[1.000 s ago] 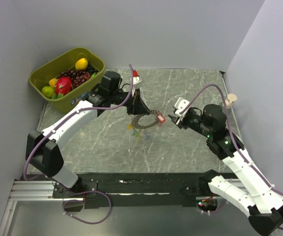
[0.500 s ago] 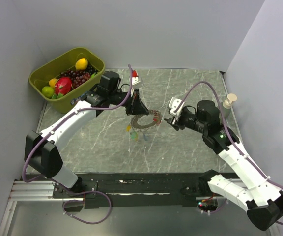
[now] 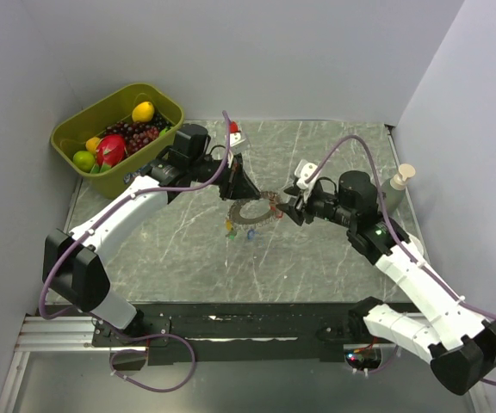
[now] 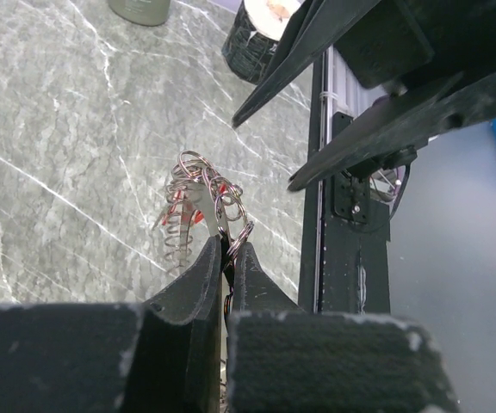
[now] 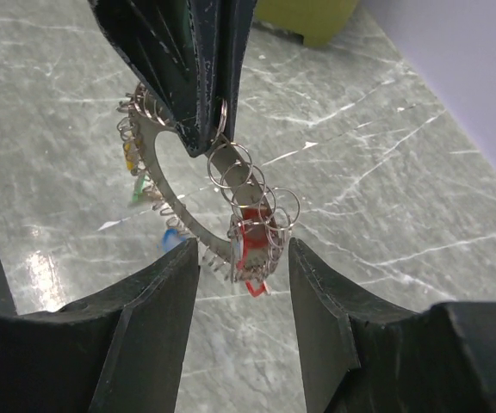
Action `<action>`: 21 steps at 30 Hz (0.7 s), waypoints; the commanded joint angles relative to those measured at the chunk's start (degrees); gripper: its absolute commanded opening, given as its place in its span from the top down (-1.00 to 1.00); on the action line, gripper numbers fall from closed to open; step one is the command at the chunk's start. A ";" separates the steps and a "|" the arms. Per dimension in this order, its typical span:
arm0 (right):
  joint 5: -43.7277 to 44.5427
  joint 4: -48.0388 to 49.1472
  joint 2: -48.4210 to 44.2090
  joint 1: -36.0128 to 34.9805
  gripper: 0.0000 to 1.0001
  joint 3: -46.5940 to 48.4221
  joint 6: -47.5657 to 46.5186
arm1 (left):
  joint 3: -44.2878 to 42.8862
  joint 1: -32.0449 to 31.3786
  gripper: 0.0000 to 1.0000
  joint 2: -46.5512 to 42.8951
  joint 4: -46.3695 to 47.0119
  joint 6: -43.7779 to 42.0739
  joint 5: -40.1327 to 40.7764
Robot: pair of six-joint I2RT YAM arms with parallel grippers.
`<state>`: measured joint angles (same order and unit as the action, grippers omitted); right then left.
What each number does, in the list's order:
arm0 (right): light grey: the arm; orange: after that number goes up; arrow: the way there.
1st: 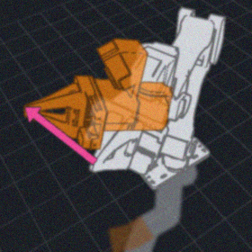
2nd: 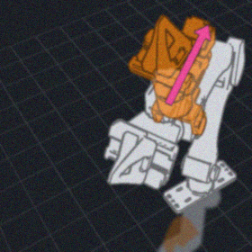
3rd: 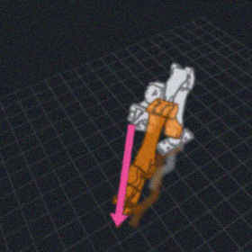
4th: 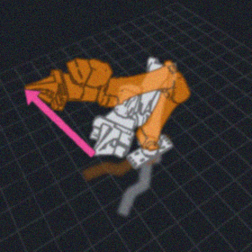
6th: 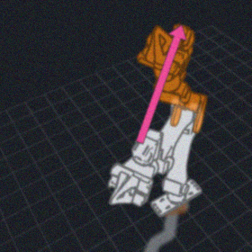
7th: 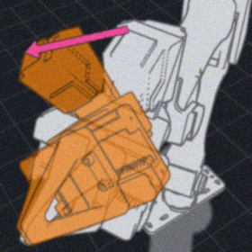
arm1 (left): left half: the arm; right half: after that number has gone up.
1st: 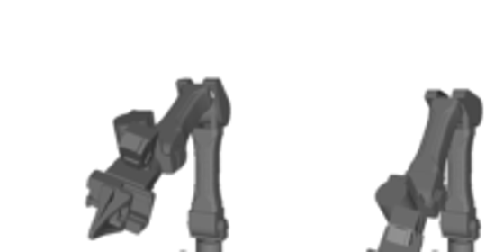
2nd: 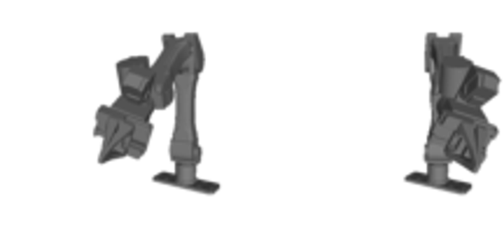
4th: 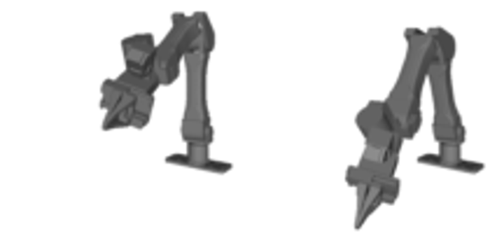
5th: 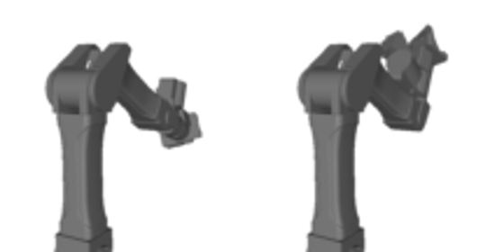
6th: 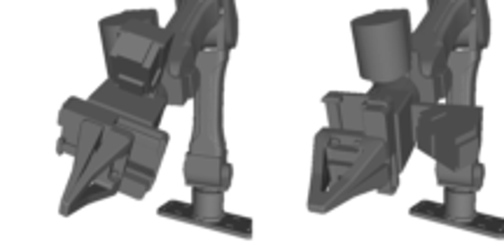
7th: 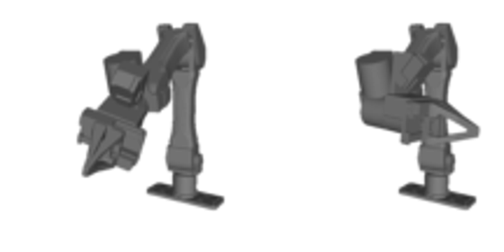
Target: Remove the keys from the keyring
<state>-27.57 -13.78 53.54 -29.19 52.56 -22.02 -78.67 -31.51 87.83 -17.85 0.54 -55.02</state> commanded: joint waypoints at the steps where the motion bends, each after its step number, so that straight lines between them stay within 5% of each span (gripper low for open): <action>1: 0.94 4.64 1.57 -1.13 -0.06 -1.49 3.12 | -2.27 0.31 0.98 -1.52 3.87 1.75 -0.08; 13: 6.56 9.47 3.59 -3.06 -0.05 -3.16 5.41 | -1.66 0.39 0.98 -1.26 4.92 2.45 0.09; 21: 10.87 11.67 4.21 -3.59 0.27 -3.42 5.23 | -1.04 0.39 0.98 -1.52 5.36 2.63 -0.08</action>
<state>-19.33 -6.17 57.69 -32.27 49.47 -17.34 -78.67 -31.20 87.83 -16.62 2.33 -53.87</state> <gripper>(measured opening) 0.406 0.057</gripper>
